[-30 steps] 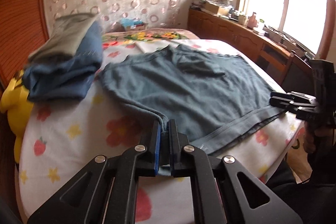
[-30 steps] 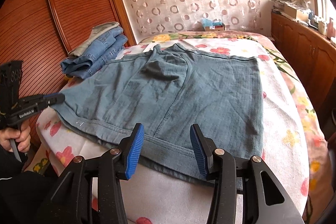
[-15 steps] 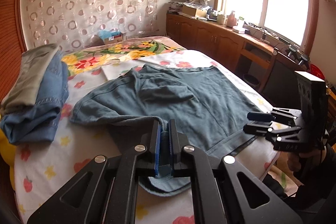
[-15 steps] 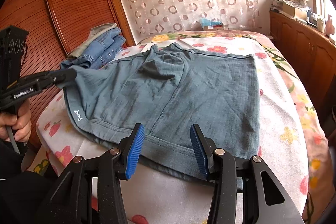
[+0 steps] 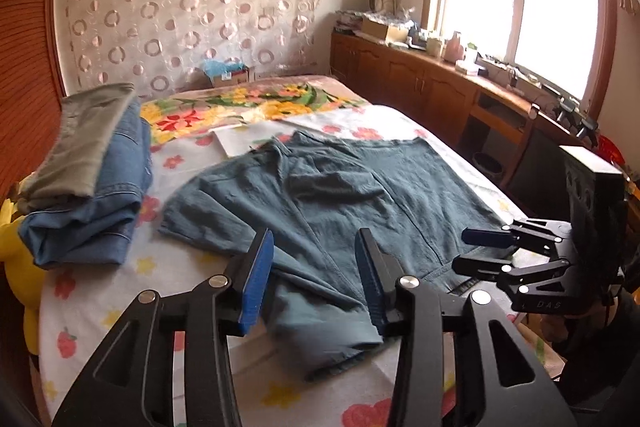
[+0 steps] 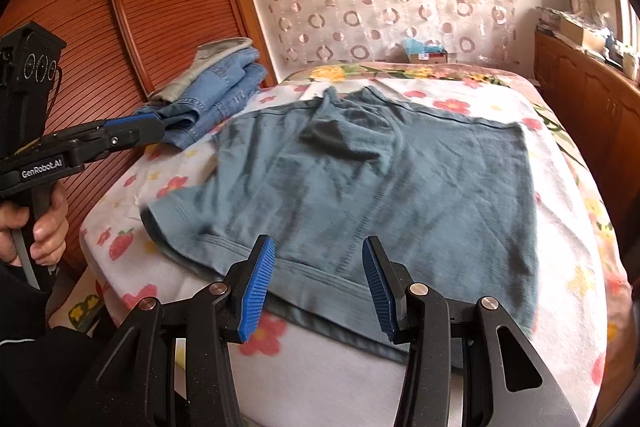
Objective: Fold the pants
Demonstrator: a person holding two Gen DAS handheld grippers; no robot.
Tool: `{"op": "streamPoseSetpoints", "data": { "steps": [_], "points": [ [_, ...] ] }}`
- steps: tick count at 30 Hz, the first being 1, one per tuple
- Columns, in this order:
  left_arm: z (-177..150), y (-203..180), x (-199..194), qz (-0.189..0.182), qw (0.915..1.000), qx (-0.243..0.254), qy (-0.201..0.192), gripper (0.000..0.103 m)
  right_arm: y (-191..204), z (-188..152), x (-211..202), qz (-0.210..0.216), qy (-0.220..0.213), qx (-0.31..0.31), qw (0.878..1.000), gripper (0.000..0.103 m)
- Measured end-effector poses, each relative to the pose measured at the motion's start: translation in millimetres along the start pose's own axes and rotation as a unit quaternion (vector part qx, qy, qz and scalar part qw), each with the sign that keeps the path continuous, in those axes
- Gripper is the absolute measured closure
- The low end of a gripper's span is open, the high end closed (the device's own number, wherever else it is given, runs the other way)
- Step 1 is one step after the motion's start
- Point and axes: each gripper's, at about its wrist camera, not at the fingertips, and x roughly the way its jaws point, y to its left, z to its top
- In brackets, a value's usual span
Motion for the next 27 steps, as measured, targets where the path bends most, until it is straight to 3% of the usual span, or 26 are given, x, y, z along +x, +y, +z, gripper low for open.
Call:
{"op": "streamPoseSetpoints", "data": {
  "steps": [6,9,18,27],
  "points": [
    [-13,20,-1,0.030,0.9995,-0.004,0.004,0.057,20,12,18,0.024,-0.001,-0.017,1.000,0.055],
    [-28,35,7,0.040,0.9988,-0.023,0.015,0.023,30,17,31,0.039,0.004,-0.022,0.999,0.055],
    [-61,61,20,0.052,0.9958,-0.062,0.043,0.023,53,20,65,0.070,0.033,-0.042,0.996,0.055],
    [-76,64,23,0.061,0.9948,-0.060,0.055,0.023,73,20,104,0.078,0.073,-0.052,0.993,0.056]
  ]
}}
